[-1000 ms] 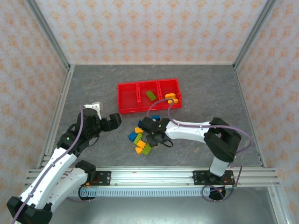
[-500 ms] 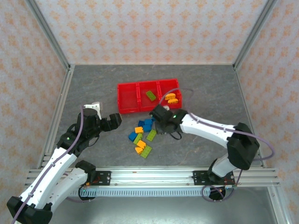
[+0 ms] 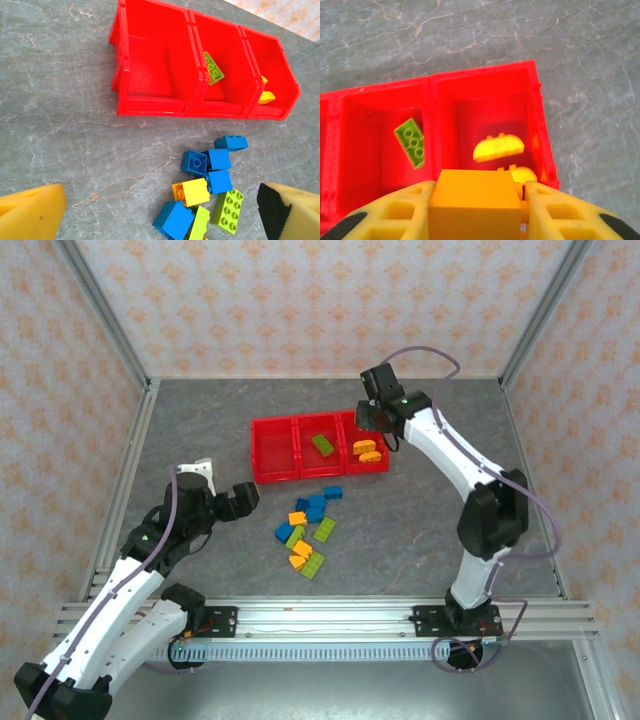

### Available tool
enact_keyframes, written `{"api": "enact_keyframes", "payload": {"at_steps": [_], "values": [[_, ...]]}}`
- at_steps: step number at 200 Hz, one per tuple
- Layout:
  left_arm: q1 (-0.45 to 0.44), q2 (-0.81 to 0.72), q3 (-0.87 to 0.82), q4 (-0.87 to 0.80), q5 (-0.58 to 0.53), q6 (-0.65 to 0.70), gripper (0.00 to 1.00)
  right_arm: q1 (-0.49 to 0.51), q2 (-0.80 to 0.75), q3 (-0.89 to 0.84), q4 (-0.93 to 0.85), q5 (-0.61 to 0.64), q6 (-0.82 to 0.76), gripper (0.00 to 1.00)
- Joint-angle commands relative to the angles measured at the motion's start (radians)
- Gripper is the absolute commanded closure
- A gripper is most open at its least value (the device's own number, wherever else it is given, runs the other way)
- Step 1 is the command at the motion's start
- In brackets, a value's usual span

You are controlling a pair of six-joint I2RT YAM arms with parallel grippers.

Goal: Sort the legos into containers by color
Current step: Place the lego in the container, then pick up the lego from the center of the table.

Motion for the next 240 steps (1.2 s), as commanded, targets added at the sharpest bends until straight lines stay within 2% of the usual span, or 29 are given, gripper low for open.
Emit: {"api": "enact_keyframes", "payload": {"at_steps": [1,41,72,107,132,148,161,190,203,216,240], "values": [[-0.006,-0.019,-0.005,-0.001,-0.018,-0.007,0.01,-0.015,0.087,0.092,-0.047,-0.040,-0.077,0.62],[-0.006,-0.022,-0.006,0.000,-0.011,-0.004,0.01,-0.031,0.239,0.247,-0.072,-0.068,-0.083,0.63],[-0.005,-0.022,-0.008,0.005,0.006,0.003,0.01,-0.033,0.295,0.285,-0.074,-0.068,-0.080,0.60],[-0.006,-0.033,-0.009,0.008,0.011,0.004,0.01,-0.040,0.332,0.283,-0.072,-0.045,-0.065,0.53],[-0.006,-0.042,-0.012,0.008,-0.007,-0.005,0.01,-0.040,0.330,0.312,-0.094,-0.040,-0.039,0.40],[-0.006,-0.038,-0.012,0.009,-0.010,-0.006,0.01,-0.040,0.311,0.347,-0.113,-0.053,-0.025,0.25],[-0.006,-0.028,-0.013,0.014,-0.003,-0.001,0.01,-0.039,0.292,0.388,-0.144,-0.054,-0.013,0.17],[-0.006,0.018,-0.014,0.026,0.049,0.022,0.01,-0.026,0.195,0.387,-0.188,-0.042,0.031,0.09],[-0.005,0.041,-0.017,0.034,0.076,0.031,0.01,-0.009,0.117,0.314,-0.174,-0.037,0.048,0.06],[-0.005,0.067,-0.018,0.045,0.105,0.040,0.01,0.013,0.022,0.199,-0.133,-0.014,0.067,0.00],[-0.005,0.134,-0.011,0.050,0.154,0.058,0.01,0.022,-0.177,-0.048,-0.045,-0.009,0.125,0.00]]}}
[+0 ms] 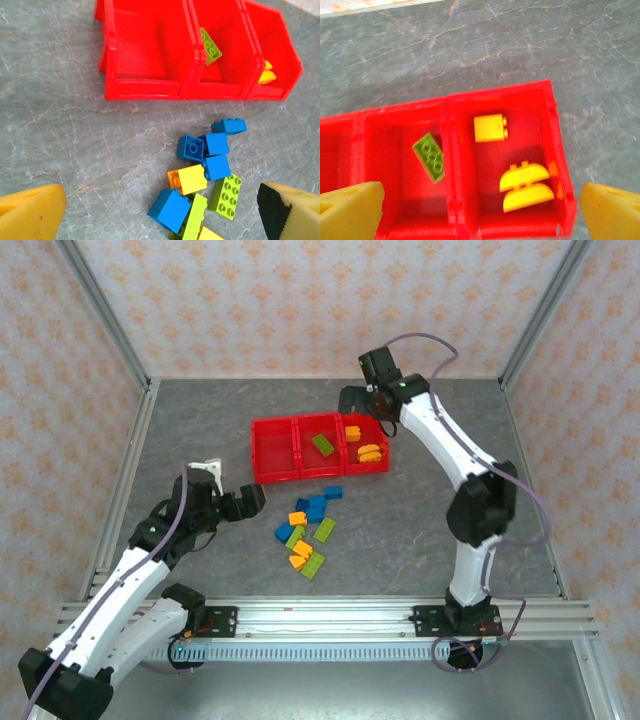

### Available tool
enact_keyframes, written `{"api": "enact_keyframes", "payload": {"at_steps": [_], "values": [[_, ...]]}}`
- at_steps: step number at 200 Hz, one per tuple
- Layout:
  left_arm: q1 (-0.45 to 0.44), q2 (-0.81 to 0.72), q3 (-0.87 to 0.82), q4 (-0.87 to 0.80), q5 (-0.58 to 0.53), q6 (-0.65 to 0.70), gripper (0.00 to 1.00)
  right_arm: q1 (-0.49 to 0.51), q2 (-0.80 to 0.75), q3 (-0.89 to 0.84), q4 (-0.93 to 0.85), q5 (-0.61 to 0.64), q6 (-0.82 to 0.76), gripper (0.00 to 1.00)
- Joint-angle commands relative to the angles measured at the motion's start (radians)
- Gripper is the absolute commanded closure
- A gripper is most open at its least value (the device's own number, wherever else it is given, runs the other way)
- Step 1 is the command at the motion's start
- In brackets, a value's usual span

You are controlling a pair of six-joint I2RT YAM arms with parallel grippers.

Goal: Sort the legos into containers by color
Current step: Pick up the lego from the center of the table.

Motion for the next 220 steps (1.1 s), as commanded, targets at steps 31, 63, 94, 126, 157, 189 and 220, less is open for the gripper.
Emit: {"api": "enact_keyframes", "payload": {"at_steps": [31,63,94,126,157,189,220], "values": [[-0.024,0.136,0.022,0.052,0.105,0.070,0.01,0.012,-0.411,-0.482,0.146,0.064,0.101,0.00],[-0.060,0.283,0.128,0.063,0.175,0.189,0.01,0.005,-0.569,-0.665,0.152,0.102,0.110,0.00],[-0.140,0.505,0.331,-0.033,0.139,0.354,0.01,-0.005,-0.739,-0.748,0.148,0.186,0.109,0.00],[-0.243,0.708,0.491,-0.110,0.136,0.473,0.01,-0.012,-0.882,-0.805,0.179,0.280,0.115,0.00],[-0.336,0.880,0.649,-0.202,0.025,0.547,0.01,-0.015,-0.977,-0.877,0.231,0.322,0.109,0.00],[-0.382,0.998,0.788,-0.261,-0.102,0.595,0.07,-0.017,-0.990,-0.909,0.233,0.334,0.102,0.00],[-0.388,1.056,0.844,-0.253,-0.124,0.639,0.08,-0.018,-0.982,-0.910,0.218,0.336,0.101,0.00]]}}
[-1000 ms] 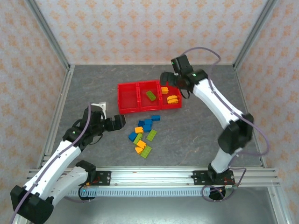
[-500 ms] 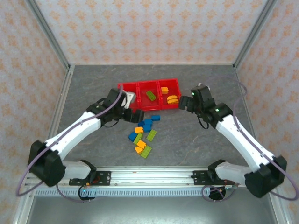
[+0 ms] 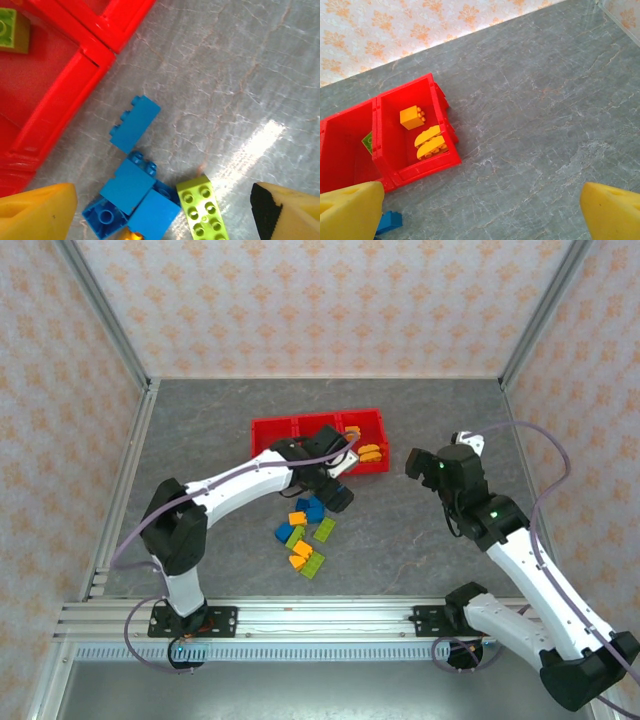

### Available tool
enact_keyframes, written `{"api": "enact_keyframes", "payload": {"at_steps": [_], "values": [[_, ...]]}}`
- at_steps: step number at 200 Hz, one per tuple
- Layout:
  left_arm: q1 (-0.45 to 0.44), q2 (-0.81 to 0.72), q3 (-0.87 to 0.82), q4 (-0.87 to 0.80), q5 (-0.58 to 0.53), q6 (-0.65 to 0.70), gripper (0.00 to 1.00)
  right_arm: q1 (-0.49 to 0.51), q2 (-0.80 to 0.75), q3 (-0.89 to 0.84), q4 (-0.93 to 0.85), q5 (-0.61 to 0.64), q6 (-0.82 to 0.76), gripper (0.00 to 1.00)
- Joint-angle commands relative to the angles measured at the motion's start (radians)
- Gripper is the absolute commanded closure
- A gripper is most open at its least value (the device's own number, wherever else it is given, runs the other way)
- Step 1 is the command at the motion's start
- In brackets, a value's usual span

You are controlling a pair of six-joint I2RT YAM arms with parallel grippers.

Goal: Sort the legos into containers by color
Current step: Pick up the lego from the center of the table.

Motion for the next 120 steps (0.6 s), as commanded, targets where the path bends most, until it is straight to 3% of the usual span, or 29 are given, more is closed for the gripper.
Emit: {"api": "enact_keyframes", "payload": {"at_steps": [1,45,120], "values": [[-0.001,0.036,0.068,-0.059,-0.072,0.076,0.08,-0.005,-0.004,-0.002,0.006,0.046,0.000,0.00],[-0.008,0.198,0.189,-0.133,-0.069,0.110,0.25,-0.006,0.000,-0.002,0.009,0.046,-0.001,0.00],[-0.009,0.292,0.215,-0.104,-0.124,0.130,0.32,-0.008,0.009,0.005,-0.021,0.056,0.004,0.00]]}}
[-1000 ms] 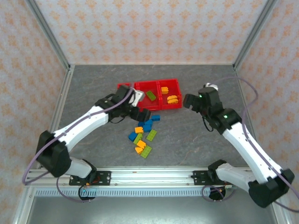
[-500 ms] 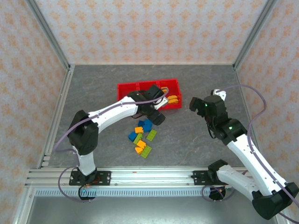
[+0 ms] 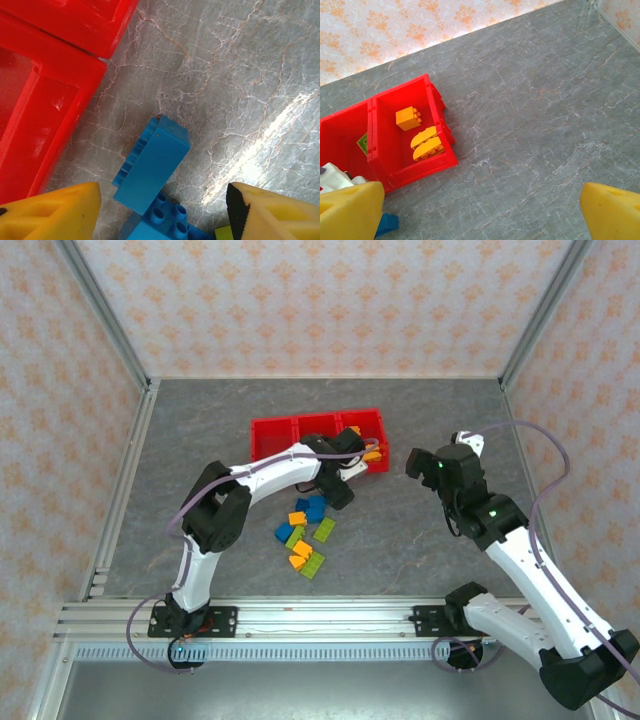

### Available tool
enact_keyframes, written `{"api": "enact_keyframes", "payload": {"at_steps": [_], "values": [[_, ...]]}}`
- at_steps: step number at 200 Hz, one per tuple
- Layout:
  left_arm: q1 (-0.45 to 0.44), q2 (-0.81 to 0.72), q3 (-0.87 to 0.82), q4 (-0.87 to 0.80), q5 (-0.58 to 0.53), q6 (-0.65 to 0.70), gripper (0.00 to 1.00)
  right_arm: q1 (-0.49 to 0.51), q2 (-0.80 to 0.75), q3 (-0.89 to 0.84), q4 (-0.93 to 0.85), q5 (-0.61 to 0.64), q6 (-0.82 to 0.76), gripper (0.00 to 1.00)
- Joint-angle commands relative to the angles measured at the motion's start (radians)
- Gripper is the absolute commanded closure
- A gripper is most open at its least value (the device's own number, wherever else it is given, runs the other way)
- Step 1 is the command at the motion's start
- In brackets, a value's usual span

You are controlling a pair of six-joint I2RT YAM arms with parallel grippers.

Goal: Sort the legos into containers by color
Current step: Pick up the lego from the center of the table.

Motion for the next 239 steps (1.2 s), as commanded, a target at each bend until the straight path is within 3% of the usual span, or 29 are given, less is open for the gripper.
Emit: {"api": "enact_keyframes", "payload": {"at_steps": [1,84,145,239], "values": [[-0.009,0.024,0.035,-0.020,-0.059,0.024,0.32,-0.007,0.002,0.005,-0.021,0.041,0.003,0.00],[-0.006,0.081,0.032,0.030,-0.071,0.046,0.35,-0.007,0.037,0.033,-0.035,0.036,0.011,0.00],[-0.006,0.114,0.006,0.070,-0.034,0.043,0.44,-0.007,0.041,0.025,-0.040,0.016,0.045,0.00],[-0.006,0.138,-0.017,0.122,-0.040,-0.072,0.79,-0.007,0.050,0.014,-0.026,-0.008,0.041,0.00]]}}
